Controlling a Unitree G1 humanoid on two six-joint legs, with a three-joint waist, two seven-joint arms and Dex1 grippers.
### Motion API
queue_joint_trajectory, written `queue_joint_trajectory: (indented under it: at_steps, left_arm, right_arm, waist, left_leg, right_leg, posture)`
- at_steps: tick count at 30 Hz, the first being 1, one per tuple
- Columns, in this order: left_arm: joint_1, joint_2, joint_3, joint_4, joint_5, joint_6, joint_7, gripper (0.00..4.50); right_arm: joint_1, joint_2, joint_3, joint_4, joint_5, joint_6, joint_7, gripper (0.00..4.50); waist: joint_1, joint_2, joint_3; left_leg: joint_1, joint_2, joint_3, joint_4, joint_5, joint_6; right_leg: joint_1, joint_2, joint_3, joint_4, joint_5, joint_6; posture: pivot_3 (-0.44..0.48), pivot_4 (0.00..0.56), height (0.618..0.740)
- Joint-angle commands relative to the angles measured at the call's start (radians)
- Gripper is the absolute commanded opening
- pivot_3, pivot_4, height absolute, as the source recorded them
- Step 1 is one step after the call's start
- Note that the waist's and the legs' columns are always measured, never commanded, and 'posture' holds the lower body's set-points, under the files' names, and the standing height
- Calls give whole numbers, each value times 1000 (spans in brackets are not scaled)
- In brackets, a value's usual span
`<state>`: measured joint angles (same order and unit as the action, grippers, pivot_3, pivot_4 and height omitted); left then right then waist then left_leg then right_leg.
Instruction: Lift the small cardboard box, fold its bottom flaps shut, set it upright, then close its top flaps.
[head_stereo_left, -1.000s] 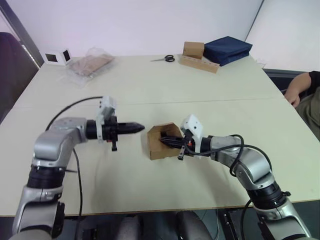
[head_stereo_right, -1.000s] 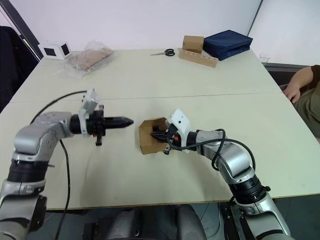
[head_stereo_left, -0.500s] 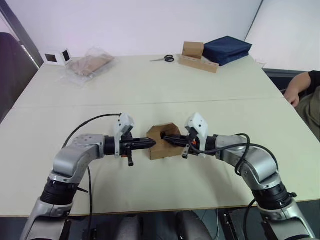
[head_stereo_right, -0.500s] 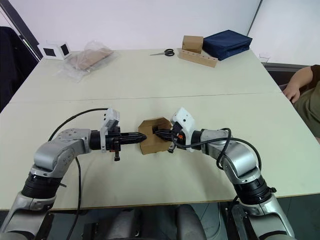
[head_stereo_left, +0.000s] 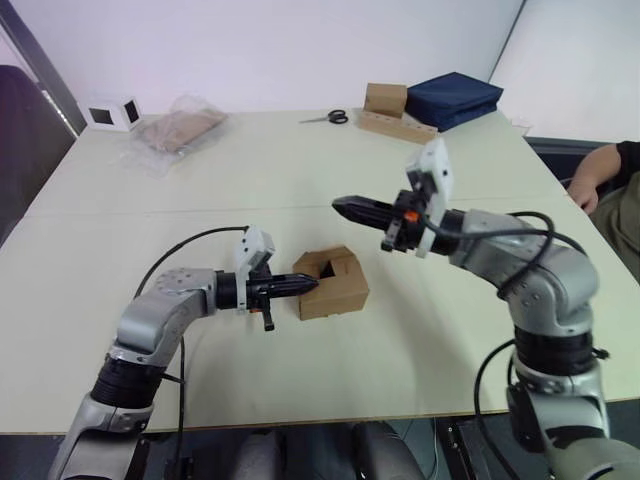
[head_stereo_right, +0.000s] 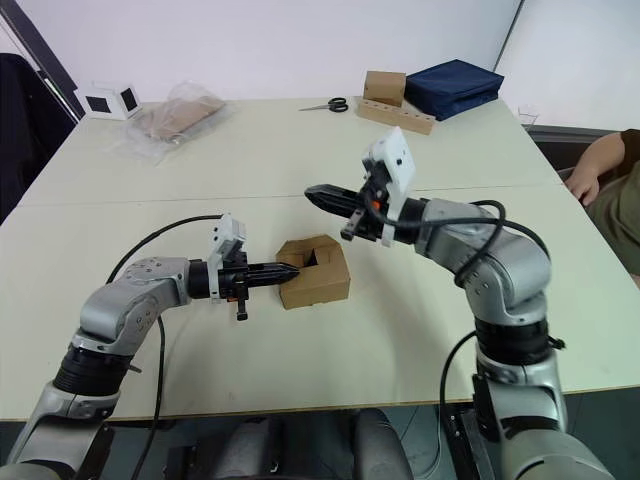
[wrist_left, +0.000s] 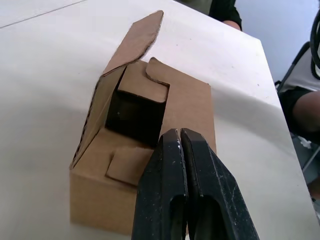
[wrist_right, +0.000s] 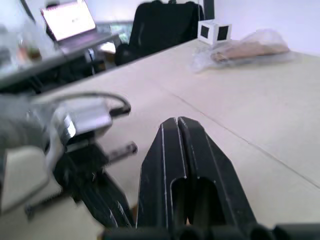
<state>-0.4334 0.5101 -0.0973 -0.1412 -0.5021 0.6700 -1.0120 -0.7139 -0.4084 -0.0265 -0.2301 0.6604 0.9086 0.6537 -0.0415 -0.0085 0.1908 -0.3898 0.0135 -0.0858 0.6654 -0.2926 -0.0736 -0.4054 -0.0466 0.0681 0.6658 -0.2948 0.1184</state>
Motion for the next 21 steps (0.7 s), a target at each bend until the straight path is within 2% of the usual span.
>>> queue_joint_trajectory:
  at_steps: [1, 7, 11, 15, 21]
  left_arm:
    - [-1, 6, -9, -2, 1, 8, 8, 62]
    - [5, 7, -7, -8, 0, 3, 14, 62]
    - [17, 14, -1, -29, -7, 6, 19, 62]
    - [28, 31, 13, -55, -21, 15, 20, 62]
    - [34, 73, 35, -83, -52, 29, 0, 62]
  right_arm:
    - [-14, 12, 87, 94, -92, -82, 17, 0]
    - [10, -1, 133, 111, -130, -98, 40, 0]
    - [75, -34, 157, 40, -127, -76, 70, 0]
    - [133, -55, 168, -9, -123, -58, 85, 0]
    - [175, -60, 202, 12, -169, -93, 94, 0]
  waist:
    - [-1, 0, 0]
    - [-2, 0, 0]
    - [0, 0, 0]
    - [-3, 0, 0]
    - [-3, 0, 0]
  left_leg:
    - [0, 0, 0, 0, 0, 0]
    - [0, 0, 0, 0, 0, 0]
    - [0, 0, 0, 0, 0, 0]
    - [-1, 0, 0, 0, 0, 0]
    - [0, 0, 0, 0, 0, 0]
  right_leg:
    - [0, 0, 0, 0, 0, 0]
    - [-1, 0, 0, 0, 0, 0]
    - [-1, 0, 0, 0, 0, 0]
    - [-1, 0, 0, 0, 0, 0]
    - [-1, 0, 0, 0, 0, 0]
  posture:
    - [0, 150, 740]
    - [0, 150, 740]
    - [0, 150, 740]
    - [0, 150, 740]
    - [0, 150, 740]
